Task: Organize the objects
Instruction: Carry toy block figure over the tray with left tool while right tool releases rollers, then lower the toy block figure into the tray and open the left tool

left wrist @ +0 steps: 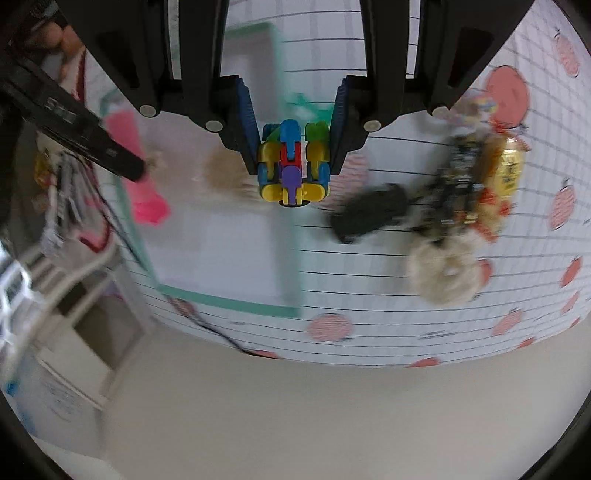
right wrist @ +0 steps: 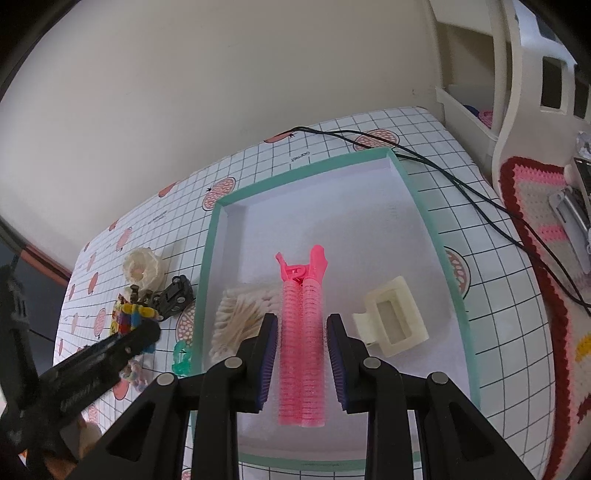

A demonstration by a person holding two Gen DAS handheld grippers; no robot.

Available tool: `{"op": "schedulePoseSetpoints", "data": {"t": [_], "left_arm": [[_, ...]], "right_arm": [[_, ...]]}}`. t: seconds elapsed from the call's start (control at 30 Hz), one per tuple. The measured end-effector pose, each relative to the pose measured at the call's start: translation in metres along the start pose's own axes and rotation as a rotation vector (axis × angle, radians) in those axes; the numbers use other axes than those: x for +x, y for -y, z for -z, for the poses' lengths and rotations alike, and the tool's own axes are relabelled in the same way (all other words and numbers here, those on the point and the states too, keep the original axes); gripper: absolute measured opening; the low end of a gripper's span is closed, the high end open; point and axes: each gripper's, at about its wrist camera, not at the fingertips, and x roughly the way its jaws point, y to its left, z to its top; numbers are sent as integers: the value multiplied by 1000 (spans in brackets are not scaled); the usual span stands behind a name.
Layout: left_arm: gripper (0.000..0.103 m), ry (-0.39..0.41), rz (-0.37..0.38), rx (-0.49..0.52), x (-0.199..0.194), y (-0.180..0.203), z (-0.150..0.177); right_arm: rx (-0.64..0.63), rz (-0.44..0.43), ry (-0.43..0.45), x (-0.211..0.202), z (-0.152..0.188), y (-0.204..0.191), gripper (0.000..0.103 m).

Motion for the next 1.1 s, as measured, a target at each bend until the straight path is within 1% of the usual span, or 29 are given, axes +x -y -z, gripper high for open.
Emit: {"op": "schedulePoseSetpoints", "data": {"t": [0.07, 0.17, 0.37, 0.53, 0.93, 1.1], "left_arm": [[37, -9, 27, 52, 3, 17, 2], [37, -29, 47, 117, 10, 35, 7], [37, -85, 46, 183, 24, 54, 18], [37, -128, 38, 195, 37, 58, 23], [37, -193, 25, 194, 52, 56, 34], [37, -198, 24, 199, 54, 57, 35]], "right_arm": [[4, 2, 1, 0, 0, 1, 29], [14, 7, 4, 1, 0, 5, 29], [22, 12, -5, 4, -1, 9, 29], [15, 14, -28, 10, 1, 9, 29], [20, 35, -79, 26, 7, 11, 29], [15, 40, -92, 29, 9, 10, 29]]}}
